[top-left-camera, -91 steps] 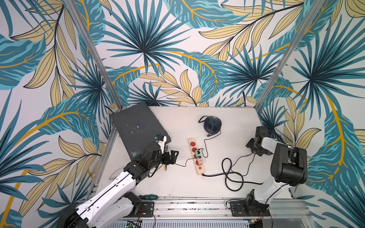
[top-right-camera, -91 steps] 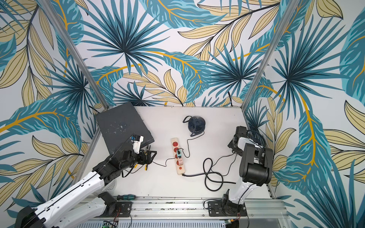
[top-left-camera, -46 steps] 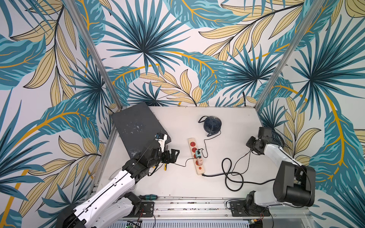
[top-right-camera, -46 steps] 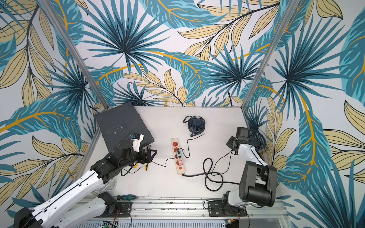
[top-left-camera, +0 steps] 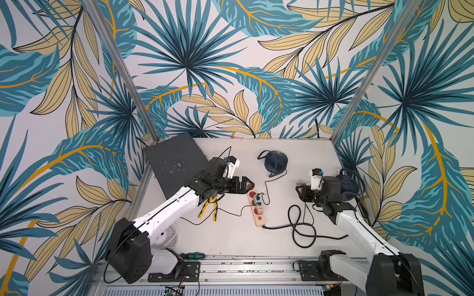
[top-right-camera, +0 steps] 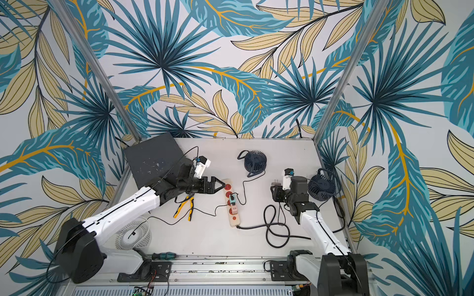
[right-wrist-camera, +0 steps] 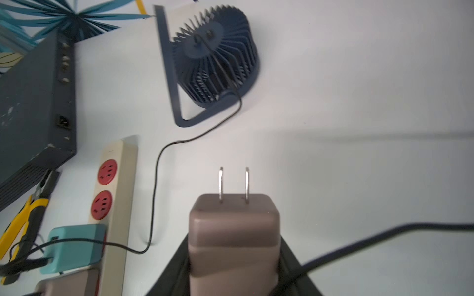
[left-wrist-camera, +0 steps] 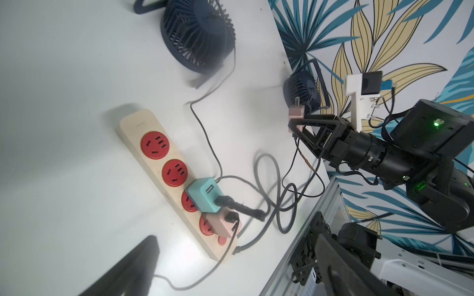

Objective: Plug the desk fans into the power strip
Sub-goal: Pick up the plug from the center of the board.

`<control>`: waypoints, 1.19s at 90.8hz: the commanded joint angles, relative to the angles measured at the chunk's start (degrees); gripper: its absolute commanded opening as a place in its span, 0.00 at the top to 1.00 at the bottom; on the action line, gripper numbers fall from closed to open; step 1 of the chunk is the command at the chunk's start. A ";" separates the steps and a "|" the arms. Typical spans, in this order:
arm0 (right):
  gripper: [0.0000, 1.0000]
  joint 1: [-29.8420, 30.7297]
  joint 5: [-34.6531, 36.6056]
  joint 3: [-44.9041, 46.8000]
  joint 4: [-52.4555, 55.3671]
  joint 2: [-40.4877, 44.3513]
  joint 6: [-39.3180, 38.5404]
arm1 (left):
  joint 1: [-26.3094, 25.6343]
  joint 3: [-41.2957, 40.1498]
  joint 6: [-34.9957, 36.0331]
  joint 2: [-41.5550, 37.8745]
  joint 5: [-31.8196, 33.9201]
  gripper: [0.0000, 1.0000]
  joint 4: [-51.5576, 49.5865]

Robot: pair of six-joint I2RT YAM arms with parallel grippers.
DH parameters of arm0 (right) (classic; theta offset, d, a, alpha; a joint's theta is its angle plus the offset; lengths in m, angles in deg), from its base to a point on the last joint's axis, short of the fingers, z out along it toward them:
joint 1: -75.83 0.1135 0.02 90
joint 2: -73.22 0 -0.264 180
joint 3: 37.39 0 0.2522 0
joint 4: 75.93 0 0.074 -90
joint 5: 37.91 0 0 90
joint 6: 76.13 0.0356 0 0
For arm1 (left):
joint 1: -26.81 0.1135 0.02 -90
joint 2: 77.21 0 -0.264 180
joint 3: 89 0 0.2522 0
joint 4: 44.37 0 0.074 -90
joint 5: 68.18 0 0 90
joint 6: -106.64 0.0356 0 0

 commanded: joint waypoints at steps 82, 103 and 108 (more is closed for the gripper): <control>0.72 16.38 -3.52 10.21 -20.83 8.82 -24.97 | -9.41 33.68 6.08 31.51 -17.08 0.33 -10.23; 0.72 17.09 -2.71 9.67 -19.64 8.38 -25.06 | -9.75 33.47 5.69 32.31 -17.78 0.60 -9.23; 0.71 17.19 -2.37 9.67 -19.67 8.52 -24.66 | -9.97 32.44 5.21 31.65 -17.81 0.69 -7.85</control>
